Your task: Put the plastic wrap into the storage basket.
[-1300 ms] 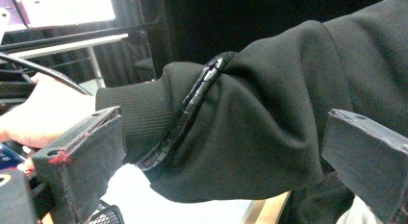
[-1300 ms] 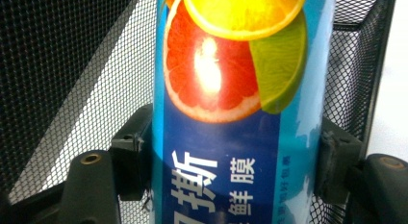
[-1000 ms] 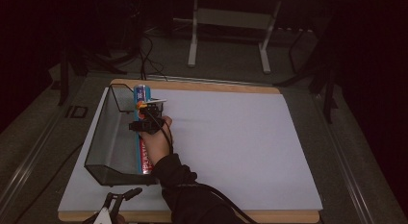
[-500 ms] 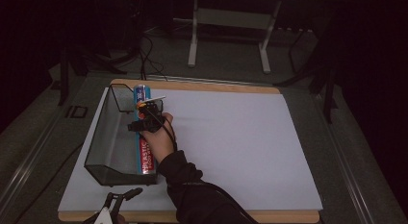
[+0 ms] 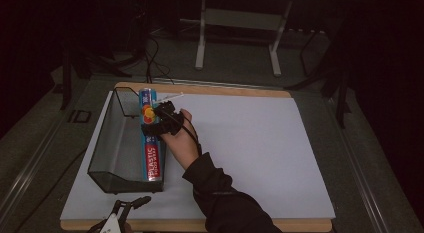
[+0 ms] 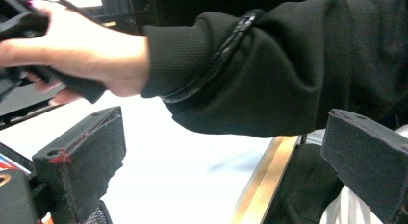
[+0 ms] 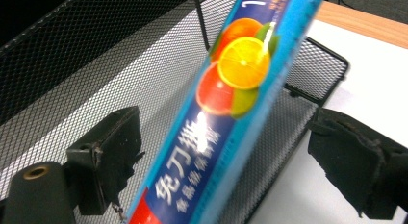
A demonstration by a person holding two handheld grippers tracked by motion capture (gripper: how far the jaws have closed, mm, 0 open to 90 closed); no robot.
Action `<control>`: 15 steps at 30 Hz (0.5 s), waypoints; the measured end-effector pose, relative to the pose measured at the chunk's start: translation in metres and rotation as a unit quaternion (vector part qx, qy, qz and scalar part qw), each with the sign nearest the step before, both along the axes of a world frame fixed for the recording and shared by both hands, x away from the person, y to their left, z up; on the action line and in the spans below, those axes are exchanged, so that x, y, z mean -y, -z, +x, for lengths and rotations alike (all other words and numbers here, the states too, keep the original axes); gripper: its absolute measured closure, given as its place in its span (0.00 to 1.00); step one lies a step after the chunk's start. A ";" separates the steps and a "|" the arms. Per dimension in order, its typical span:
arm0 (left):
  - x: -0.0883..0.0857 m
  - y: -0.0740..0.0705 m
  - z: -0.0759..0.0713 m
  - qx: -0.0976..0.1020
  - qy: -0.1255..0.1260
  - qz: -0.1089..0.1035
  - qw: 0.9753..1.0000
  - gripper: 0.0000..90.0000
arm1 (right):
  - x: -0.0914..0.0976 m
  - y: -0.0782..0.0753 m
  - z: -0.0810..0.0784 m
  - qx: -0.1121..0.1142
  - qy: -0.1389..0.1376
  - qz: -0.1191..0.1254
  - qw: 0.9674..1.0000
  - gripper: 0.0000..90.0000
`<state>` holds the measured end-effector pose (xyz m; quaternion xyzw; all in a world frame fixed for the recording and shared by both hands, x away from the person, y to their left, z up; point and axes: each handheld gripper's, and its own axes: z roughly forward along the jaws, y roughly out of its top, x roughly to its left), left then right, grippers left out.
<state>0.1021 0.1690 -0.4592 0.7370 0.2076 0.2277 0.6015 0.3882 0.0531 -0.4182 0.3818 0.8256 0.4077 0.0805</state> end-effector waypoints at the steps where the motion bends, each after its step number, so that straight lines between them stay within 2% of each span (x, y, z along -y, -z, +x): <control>1: 0.000 0.000 0.000 -0.001 0.000 0.000 1.000 0.03 | 0.003 -0.001 -0.001 0.006 -0.003 -0.002 1.000 0.12; 2: 0.000 0.000 0.000 -0.001 -0.001 0.000 1.000 0.03 | 0.006 -0.002 -0.003 0.013 -0.008 -0.008 1.000 0.12; 5: 0.001 0.001 0.001 -0.004 0.000 0.001 1.000 0.03 | 0.017 -0.005 -0.008 0.023 -0.017 -0.002 1.000 0.12; 8: 0.001 0.001 0.002 -0.007 0.000 0.005 1.000 0.03 | 0.028 -0.008 -0.012 0.022 -0.031 0.006 0.999 0.12; 12: 0.001 0.001 0.002 -0.008 -0.002 0.006 1.000 0.03 | 0.043 -0.012 -0.017 0.043 -0.032 0.013 0.999 0.12; 15: 0.001 0.002 0.003 -0.010 -0.003 0.007 1.000 0.03 | 0.056 -0.013 -0.021 0.030 -0.038 0.020 0.999 0.13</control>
